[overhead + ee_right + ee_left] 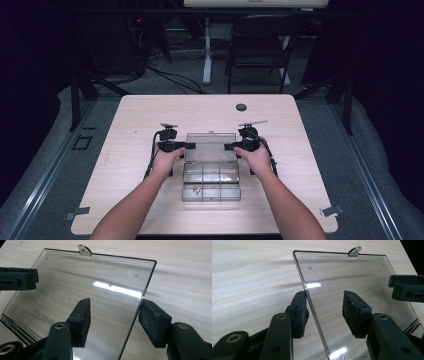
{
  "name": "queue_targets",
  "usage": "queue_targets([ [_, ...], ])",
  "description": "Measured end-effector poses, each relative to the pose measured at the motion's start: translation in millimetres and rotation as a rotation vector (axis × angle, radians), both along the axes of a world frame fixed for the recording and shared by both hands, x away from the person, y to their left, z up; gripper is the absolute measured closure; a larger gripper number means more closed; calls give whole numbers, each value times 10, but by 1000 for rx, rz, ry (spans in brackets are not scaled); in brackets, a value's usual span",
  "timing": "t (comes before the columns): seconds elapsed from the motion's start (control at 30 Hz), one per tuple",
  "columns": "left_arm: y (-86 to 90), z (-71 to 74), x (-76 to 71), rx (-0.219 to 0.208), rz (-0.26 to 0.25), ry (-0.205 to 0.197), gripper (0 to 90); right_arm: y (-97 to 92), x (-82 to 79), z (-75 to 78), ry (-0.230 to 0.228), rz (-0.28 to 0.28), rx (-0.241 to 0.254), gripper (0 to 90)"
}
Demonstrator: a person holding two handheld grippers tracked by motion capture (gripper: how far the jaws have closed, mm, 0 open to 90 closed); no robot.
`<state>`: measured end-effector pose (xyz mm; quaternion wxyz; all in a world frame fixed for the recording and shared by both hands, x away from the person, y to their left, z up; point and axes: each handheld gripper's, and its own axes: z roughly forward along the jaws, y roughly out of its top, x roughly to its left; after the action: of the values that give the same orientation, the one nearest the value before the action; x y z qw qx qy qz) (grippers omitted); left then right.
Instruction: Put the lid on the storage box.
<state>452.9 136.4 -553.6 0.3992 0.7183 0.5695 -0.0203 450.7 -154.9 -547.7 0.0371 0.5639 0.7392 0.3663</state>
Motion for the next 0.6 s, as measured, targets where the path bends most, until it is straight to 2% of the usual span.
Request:
queue_targets([
  [0.23, -21, 68, -28, 10, 8, -19, 562, 32, -45, 62, -46, 5, -33, 437],
  [0.5, -47, 136, -60, 21, 0, -36, 565, 66, -114, 141, -73, -1, -73, 438],
  [0.6, -54, 174, -80, 38, -13, -47, 567, 68, -138, 169, -76, 2, -75, 438],
])
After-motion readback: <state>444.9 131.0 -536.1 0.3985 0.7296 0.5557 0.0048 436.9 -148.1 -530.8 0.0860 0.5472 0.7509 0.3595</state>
